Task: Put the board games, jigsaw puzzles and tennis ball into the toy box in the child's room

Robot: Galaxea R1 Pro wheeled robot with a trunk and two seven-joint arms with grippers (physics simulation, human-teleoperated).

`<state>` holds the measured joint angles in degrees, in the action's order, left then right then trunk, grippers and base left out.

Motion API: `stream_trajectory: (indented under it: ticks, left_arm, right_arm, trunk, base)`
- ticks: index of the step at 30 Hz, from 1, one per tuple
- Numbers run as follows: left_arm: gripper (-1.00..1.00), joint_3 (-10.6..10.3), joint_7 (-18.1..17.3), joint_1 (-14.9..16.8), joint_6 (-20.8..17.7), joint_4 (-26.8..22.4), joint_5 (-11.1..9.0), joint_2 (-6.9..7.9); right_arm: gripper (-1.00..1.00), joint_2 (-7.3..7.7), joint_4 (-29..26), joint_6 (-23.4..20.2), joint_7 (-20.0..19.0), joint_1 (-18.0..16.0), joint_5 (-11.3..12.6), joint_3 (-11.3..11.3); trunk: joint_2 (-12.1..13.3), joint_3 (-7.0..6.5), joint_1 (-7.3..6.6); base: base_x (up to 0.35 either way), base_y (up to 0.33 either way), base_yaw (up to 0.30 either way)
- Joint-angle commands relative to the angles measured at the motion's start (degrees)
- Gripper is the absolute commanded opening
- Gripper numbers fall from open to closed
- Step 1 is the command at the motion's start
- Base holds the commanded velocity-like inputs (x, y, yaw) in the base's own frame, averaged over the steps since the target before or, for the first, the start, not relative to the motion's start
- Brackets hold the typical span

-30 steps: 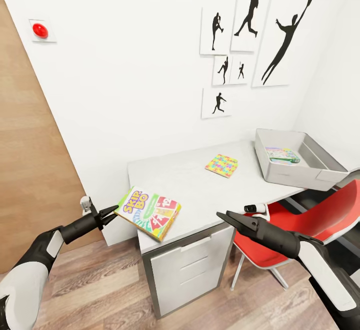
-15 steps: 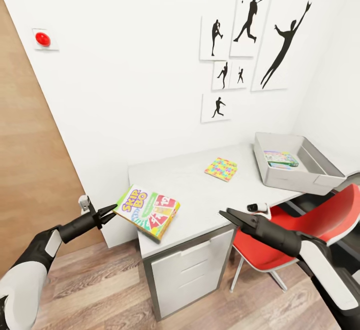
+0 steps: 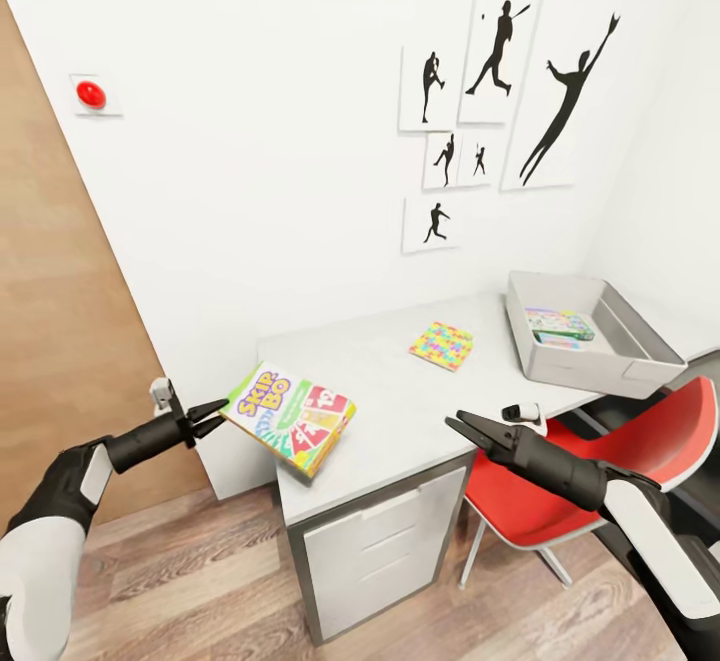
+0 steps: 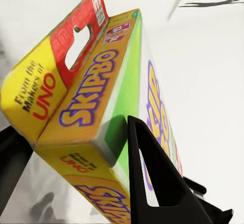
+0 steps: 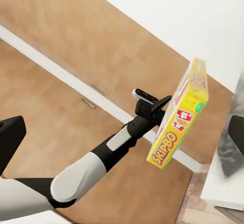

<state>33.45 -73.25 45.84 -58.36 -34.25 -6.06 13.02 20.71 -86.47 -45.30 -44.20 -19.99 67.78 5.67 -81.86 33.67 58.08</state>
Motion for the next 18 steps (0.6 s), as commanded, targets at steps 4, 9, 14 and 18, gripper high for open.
stream_trajectory:
  ticks: [4,9,14,18]
  left_arm:
    - [-1.0,-1.66,-0.18,0.04,-0.97,-0.02,-0.06,0.68]
    - [-1.0,-3.39,-0.23,0.04,-1.19,-0.02,-0.08,0.98]
    - [-1.0,-4.23,-2.44,0.04,-1.23,-0.04,-0.06,1.37]
    - [-1.0,-4.41,-6.17,0.04,-1.23,-0.05,0.03,2.47]
  right_arm:
    - [1.0,-0.11,-0.01,-0.24,2.4,-0.04,0.33,0.04]
    - [1.0,-1.22,-0.05,-0.24,5.46,-0.05,0.37,-0.2]
    - [1.0,-3.15,0.04,-0.28,6.2,-0.05,0.33,-0.23]
    - [1.0,-4.98,0.06,-0.33,6.24,-0.04,0.28,-0.29]
  trunk:
    - [1.59,-0.67,-0.89]
    - [3.59,-1.57,-1.99]
    - [5.6,-2.46,-3.08]
    - [7.2,-3.18,-3.96]
  base:
    - [0.0,0.0,0.0]
    - [0.0,0.0,0.0]
    - [0.0,0.0,0.0]
    - [0.0,0.0,0.0]
